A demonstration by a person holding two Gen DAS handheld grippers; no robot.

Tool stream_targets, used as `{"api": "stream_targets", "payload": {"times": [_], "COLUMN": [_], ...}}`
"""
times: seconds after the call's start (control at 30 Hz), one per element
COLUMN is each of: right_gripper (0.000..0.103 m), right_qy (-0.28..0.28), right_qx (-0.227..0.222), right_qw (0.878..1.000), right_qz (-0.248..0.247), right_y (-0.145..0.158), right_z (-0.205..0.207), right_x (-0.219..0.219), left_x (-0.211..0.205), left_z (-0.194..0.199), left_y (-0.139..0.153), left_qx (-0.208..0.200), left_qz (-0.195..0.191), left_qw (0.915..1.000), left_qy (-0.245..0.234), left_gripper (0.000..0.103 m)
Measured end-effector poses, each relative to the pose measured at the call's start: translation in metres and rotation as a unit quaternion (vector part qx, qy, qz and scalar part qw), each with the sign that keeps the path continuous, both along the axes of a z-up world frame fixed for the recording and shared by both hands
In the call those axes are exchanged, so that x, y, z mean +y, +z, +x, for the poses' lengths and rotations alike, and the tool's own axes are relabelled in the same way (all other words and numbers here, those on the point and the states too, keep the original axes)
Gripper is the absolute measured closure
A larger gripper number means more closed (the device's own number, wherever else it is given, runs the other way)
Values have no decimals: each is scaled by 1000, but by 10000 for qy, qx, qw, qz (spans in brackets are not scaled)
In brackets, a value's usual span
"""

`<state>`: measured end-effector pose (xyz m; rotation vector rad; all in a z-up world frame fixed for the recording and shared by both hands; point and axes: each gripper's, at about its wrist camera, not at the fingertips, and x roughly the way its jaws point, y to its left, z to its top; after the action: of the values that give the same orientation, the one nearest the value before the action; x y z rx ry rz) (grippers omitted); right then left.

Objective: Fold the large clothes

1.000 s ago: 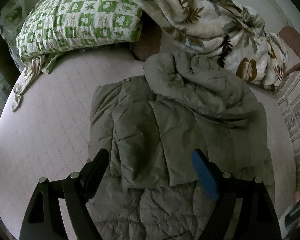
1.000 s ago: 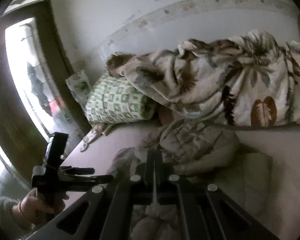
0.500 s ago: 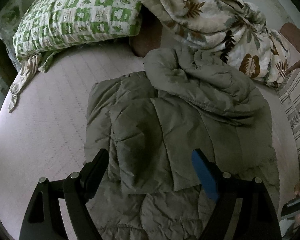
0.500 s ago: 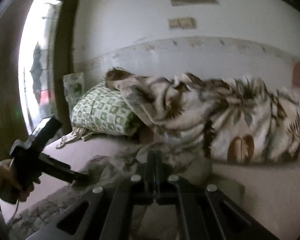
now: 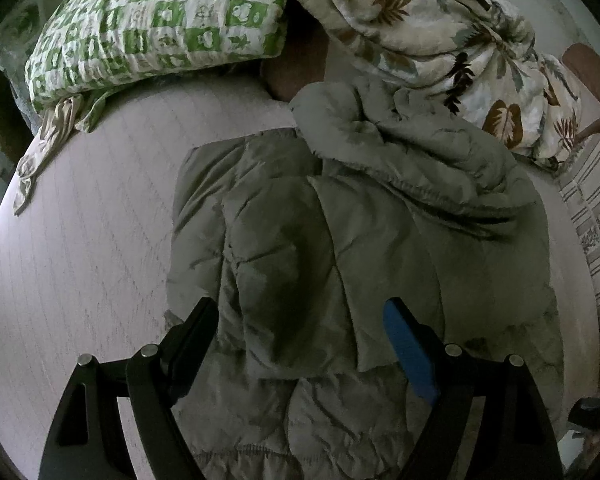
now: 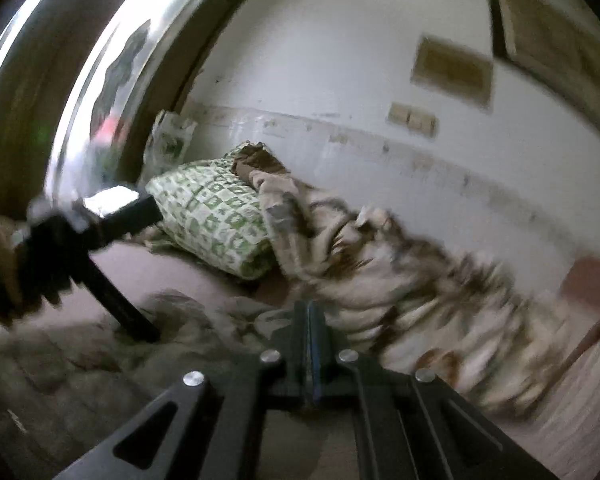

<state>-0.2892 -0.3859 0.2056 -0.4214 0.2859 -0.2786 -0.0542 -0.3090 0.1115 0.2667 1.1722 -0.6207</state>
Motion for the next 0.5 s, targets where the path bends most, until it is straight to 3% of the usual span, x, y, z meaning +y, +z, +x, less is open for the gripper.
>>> {"api": "stream_targets", "payload": {"times": [0.13, 0.27, 0.5], "right_gripper": [99, 99, 99], "right_qy": [46, -70, -175], "right_qx": [46, -190, -512], "right_qw": [9991, 9969, 9974], "right_qz": [-407, -759, -472], "right_y": [-8, -15, -10], "right_z": [-11, -25, -40], "right_x": [26, 45, 48], "left_x": [3, 6, 10], "left_z": [-4, -10, -15], "left_y": [2, 6, 11], "left_qx": [-27, -50, -61], "left_qz": [21, 24, 7], "left_qw": [10000, 10000, 10000], "left_qy": [-10, -38, -28], "left_gripper": [18, 18, 18]}}
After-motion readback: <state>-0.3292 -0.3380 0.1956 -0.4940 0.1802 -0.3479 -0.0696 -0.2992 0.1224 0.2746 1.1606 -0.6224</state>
